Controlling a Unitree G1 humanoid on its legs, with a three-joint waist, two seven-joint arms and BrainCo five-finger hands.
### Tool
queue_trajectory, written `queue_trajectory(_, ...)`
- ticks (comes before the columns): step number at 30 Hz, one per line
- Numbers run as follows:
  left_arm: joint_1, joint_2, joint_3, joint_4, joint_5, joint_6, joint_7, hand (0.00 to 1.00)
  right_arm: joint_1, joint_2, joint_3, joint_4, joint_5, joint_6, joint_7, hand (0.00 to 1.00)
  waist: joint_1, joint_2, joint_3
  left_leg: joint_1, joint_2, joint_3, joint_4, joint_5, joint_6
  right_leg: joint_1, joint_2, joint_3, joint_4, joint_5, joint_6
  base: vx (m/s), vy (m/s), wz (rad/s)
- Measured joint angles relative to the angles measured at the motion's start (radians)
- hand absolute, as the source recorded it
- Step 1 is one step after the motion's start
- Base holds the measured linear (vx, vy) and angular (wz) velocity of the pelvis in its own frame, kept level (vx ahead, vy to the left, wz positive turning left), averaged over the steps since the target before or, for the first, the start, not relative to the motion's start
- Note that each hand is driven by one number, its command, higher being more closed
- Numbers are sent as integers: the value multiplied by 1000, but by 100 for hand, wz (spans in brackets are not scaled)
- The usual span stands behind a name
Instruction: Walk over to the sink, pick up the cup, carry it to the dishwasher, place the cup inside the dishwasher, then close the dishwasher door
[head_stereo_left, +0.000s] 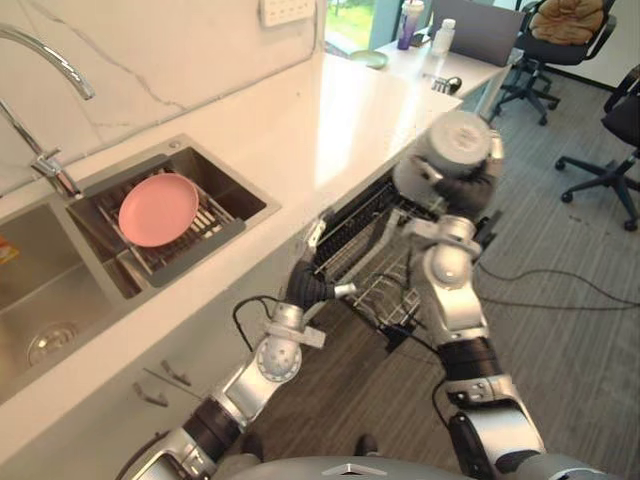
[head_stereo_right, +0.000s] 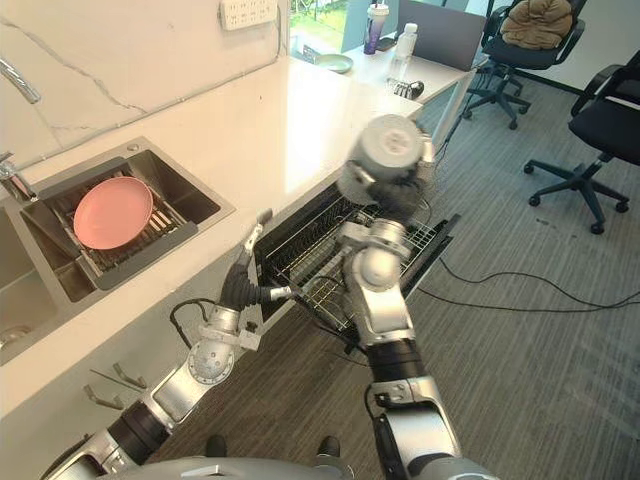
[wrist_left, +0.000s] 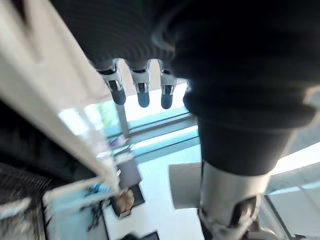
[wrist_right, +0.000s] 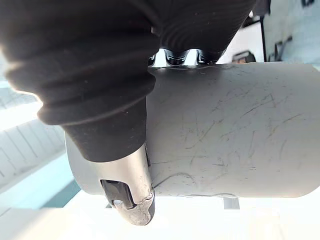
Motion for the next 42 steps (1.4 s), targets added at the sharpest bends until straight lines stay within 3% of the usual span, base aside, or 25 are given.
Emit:
queue_trajectory(1,35,-2,-9,31,-70,41,-86,0,23,-21,-39,0,-6,0,24,100,-4,0,0,0,0,4,0,-2,0,-2,0,4,0,0,0,12,-4,-9)
queue_trajectory(5,167,-1,-34,190,-135,181,-252,0,108,-96,-137,25,2,-3,126,100,-16,-5,4,1,0,17,0,-8,0,-7,0,19,1,-1,1,24,-5,-13)
queue_trajectory(8,243,25,-27,266,-86,204,-286,0,131,-118,-162,103,43,-16,164,100,-22,-9,7,4,-1,15,0,-9,0,-6,1,19,1,-1,2,5,-3,-1)
queue_trajectory(10,294,39,29,296,-37,219,-277,0,148,-118,-167,158,65,-14,221,100,-17,-9,7,6,-3,12,0,-10,0,-2,-1,18,1,-1,3,-22,1,2)
queue_trajectory(13,307,16,217,506,-5,286,-206,0,169,-118,-139,236,75,13,338,100,2,-12,10,5,-7,-10,0,-9,0,2,-4,1,0,-12,12,-76,-8,16)
queue_trajectory(15,264,19,417,659,38,292,-149,0,156,-118,-116,299,72,33,388,100,17,-17,16,-17,-7,-43,1,-6,-4,-3,-4,-23,0,-19,5,-78,-13,31)
queue_trajectory(17,254,31,515,702,58,314,-105,0,130,-120,-87,341,60,52,390,100,31,-21,28,-31,-7,-56,1,-5,-3,-11,-3,-31,0,-18,4,-53,-4,14)
queue_trajectory(22,290,52,601,771,61,402,-35,0,-11,-137,-64,503,108,77,378,100,66,-36,93,-107,-9,-84,13,15,-6,-68,-2,-34,1,6,0,-4,6,10)
queue_trajectory(29,294,30,633,763,93,405,-29,0,-218,-228,-69,596,130,62,336,100,104,-21,244,-183,-15,-119,73,18,2,-109,-8,-35,31,20,-9,-18,24,14)
queue_trajectory(34,293,18,631,763,50,404,-29,0,-304,-335,-49,686,132,63,336,100,124,-1,329,-229,-20,-126,69,30,4,-168,-19,-29,68,13,-13,-84,25,5)
queue_trajectory(36,293,18,630,764,25,402,-29,0,-323,-372,-46,727,132,65,338,100,129,12,368,-232,-19,-133,33,63,2,-196,-22,-29,93,0,-12,-76,0,6)
queue_trajectory(42,287,18,583,771,-25,385,-19,0,-367,-438,-1,843,141,74,335,100,131,24,387,-291,-19,-150,-1,106,9,-266,-22,-33,104,6,-13,-14,-25,9)
